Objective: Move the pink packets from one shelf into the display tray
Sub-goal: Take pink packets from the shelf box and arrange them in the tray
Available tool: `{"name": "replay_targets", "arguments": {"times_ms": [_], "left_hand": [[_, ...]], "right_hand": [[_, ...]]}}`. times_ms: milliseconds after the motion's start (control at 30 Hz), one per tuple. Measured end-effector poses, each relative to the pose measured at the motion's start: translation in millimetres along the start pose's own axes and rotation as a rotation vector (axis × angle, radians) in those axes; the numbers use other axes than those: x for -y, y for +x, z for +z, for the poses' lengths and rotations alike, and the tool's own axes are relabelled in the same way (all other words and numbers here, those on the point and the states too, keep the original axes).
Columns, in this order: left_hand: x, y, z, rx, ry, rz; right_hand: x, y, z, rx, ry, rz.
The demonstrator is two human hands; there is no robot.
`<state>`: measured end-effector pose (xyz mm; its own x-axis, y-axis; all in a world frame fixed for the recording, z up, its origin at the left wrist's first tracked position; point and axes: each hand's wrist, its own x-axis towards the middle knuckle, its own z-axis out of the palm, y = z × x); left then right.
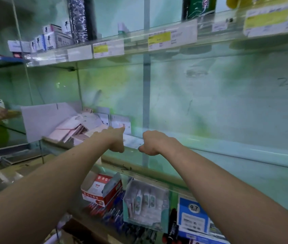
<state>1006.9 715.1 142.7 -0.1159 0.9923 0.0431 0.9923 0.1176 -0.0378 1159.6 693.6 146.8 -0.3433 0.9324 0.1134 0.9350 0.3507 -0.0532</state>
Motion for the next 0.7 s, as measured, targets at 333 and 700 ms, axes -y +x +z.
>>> {"name": "replay_targets", "arguments": {"times_ms": [333, 700], "left_hand": [[11.6, 31.5, -3.2, -0.013, 0.037, 0.039], [54.4, 60.6, -16.2, 0.012, 0.079, 0.181]], "right_hand": [[6.4, 49.2, 11.4, 0.026, -0.034, -0.053], [49.1, 94.1, 26.5, 0.101, -0.034, 0.058]]}}
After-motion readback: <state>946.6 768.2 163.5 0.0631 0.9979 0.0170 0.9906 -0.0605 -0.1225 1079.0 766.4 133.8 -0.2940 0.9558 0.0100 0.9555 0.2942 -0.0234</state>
